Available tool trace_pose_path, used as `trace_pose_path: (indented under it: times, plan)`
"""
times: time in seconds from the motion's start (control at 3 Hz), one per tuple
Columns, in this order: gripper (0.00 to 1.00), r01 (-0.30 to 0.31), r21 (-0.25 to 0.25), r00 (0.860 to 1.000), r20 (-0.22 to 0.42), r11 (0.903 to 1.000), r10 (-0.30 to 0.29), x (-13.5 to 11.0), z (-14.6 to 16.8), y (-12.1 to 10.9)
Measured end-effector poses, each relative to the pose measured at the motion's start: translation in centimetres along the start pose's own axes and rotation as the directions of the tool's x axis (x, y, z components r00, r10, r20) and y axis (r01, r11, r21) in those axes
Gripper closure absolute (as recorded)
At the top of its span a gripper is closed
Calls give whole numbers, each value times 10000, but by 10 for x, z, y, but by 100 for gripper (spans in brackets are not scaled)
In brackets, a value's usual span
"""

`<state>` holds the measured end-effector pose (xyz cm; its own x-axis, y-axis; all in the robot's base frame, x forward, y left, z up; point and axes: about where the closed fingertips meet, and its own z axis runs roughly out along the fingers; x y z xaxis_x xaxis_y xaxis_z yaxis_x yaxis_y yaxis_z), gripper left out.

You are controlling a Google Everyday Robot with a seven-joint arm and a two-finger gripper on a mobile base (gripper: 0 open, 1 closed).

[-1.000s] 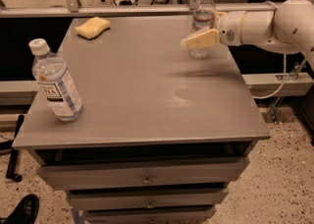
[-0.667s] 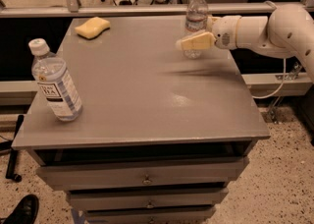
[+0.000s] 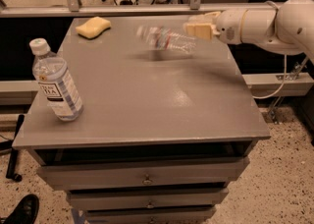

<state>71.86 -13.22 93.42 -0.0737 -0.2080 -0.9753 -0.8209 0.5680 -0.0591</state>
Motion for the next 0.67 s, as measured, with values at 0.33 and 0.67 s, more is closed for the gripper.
trace_pose_path:
  times: [0.33,0.67]
  plan:
    - [85,421,190,9989,-196,9989,-418,-39,-16,2]
    - [100,392,241,9988,-320,9989,-384,-44,-20,1]
